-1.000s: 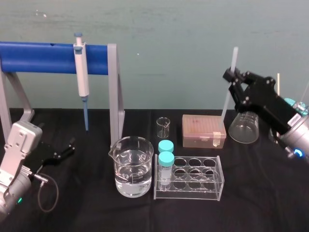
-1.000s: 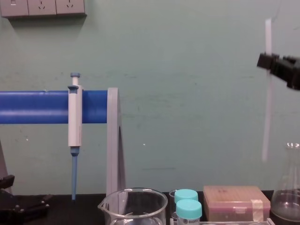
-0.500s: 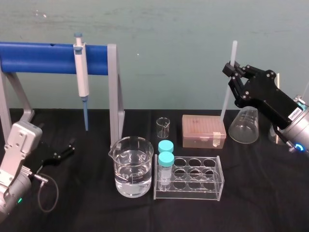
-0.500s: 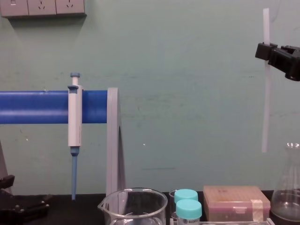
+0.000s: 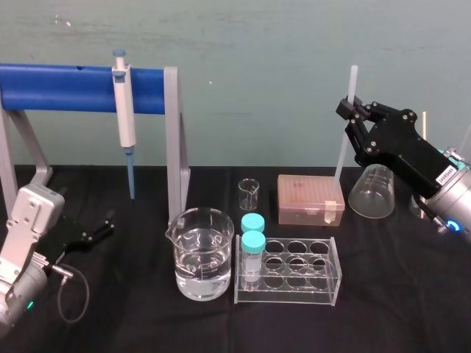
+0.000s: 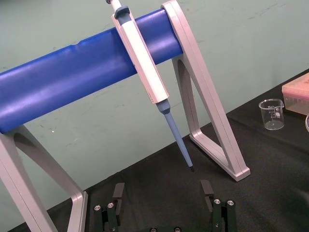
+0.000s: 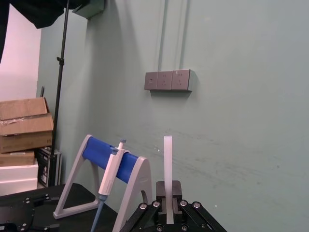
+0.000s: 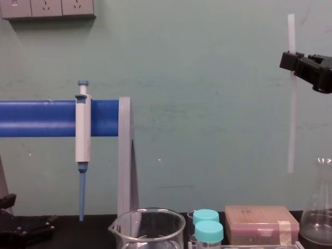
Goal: Pick up the stirring rod with one hand, then place it down.
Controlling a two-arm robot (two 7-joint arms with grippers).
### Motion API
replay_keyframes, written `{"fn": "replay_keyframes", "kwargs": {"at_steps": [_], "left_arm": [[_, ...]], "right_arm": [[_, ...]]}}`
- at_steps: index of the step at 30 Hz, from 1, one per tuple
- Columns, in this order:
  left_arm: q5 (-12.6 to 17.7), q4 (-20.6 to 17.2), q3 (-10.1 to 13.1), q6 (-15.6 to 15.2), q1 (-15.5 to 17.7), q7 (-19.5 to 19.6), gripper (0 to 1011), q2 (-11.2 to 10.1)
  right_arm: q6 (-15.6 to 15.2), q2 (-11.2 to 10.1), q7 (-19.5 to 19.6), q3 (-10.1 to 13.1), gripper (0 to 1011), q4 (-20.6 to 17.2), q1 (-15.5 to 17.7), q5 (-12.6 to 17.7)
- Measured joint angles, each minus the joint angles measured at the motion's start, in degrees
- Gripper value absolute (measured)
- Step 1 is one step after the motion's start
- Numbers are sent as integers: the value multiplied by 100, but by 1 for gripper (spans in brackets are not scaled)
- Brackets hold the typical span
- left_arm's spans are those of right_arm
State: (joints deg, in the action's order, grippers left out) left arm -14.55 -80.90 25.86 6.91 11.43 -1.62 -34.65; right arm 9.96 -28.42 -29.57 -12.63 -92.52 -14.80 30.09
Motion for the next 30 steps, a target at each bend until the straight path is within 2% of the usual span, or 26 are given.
{"fn": "replay_keyframes", "kwargs": {"at_steps": [30], "left_arm": [[0,0,0,0,0,0,1000,0]], "right_arm": [[-60,4,1,-36,68,1,24,-2]]}}
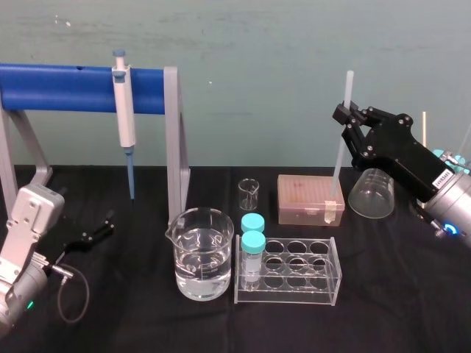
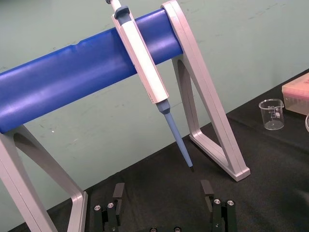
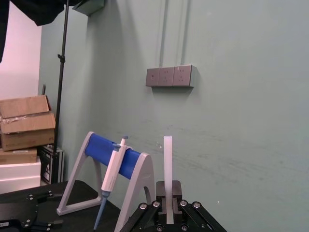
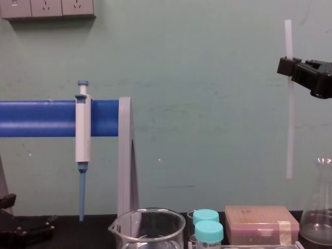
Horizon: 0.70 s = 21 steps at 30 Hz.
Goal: Pick up the stirring rod with one hand, then place it down.
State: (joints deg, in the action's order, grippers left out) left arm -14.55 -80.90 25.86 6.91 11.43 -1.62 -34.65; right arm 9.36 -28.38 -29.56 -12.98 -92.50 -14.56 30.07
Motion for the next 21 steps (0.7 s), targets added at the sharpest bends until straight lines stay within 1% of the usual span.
{"fn": "replay_keyframes", "kwargs": {"at_steps": [21], "left_arm": [[0,0,0,0,0,0,1000,0]], "right_arm": [[-63,-7,30,-3,68,-11,17,12]]}}
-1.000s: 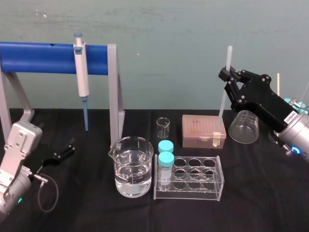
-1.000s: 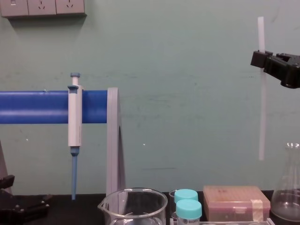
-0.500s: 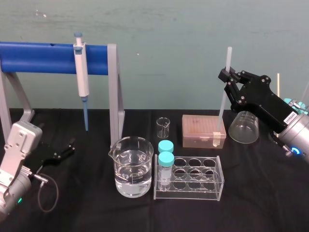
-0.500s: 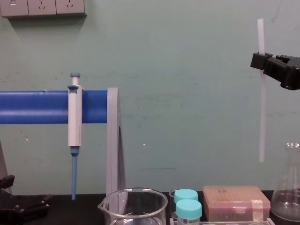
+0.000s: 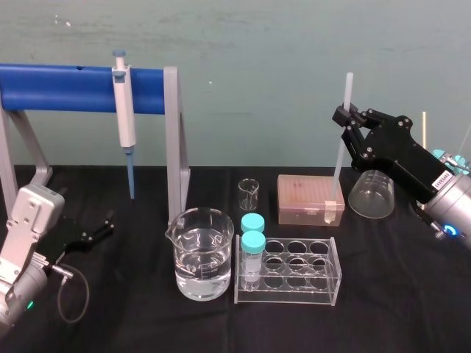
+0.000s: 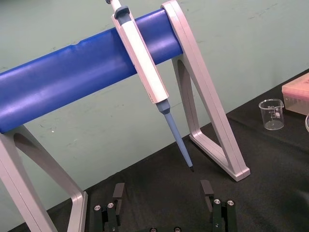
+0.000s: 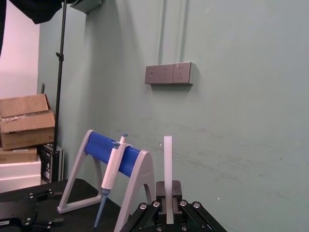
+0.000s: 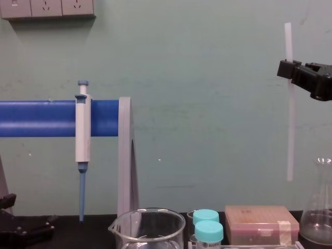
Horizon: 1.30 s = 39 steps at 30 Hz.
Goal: Pick up the stirring rod with one hand, then place it down.
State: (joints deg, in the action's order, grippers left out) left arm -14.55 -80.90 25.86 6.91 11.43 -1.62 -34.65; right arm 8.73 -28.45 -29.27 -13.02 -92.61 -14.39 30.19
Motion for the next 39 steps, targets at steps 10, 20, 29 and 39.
{"fn": "replay_keyframes", "kwargs": {"at_steps": [10,20,29,39], "left_arm": [[0,0,0,0,0,0,1000,0],[0,0,0,0,0,0,1000,0],[0,0,0,0,0,0,1000,0],[0,0,0,0,0,0,1000,0]], "right_arm": [[-4,7,12,-15,68,2,5,4],[-65,-64,-56,-24,67,1,74,62],[-71,-268,-358,-154,68,58,440,215],[494,-191,-597,-196,68,445,592,259]]}}
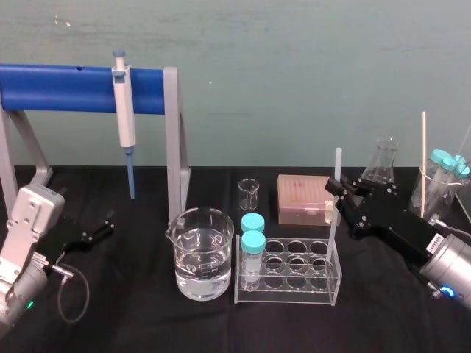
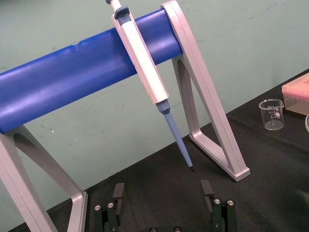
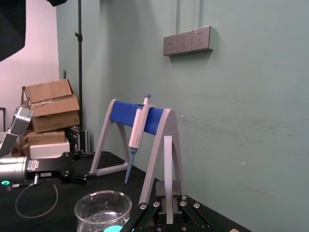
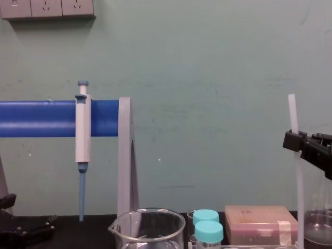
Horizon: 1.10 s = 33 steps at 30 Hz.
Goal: Pick up the stirring rod with one hand, then place it down.
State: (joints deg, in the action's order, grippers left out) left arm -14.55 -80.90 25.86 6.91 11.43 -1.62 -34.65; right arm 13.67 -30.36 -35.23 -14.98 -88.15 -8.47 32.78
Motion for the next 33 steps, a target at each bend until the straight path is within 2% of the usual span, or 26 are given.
{"fn": "replay_keyframes", "kwargs": {"at_steps": [4,11,22,33], "left_arm": [[0,0,0,0,0,0,1000,0],[0,0,0,0,0,0,1000,0],[0,0,0,0,0,0,1000,0],[0,0,0,0,0,0,1000,0]], "right_arm": [[166,85,-57,-9,68,176,-51,-3],[204,177,-117,-65,68,380,-155,-31],[49,231,-128,-200,67,604,-241,-112],[-136,284,35,-296,68,809,-230,-254]]}}
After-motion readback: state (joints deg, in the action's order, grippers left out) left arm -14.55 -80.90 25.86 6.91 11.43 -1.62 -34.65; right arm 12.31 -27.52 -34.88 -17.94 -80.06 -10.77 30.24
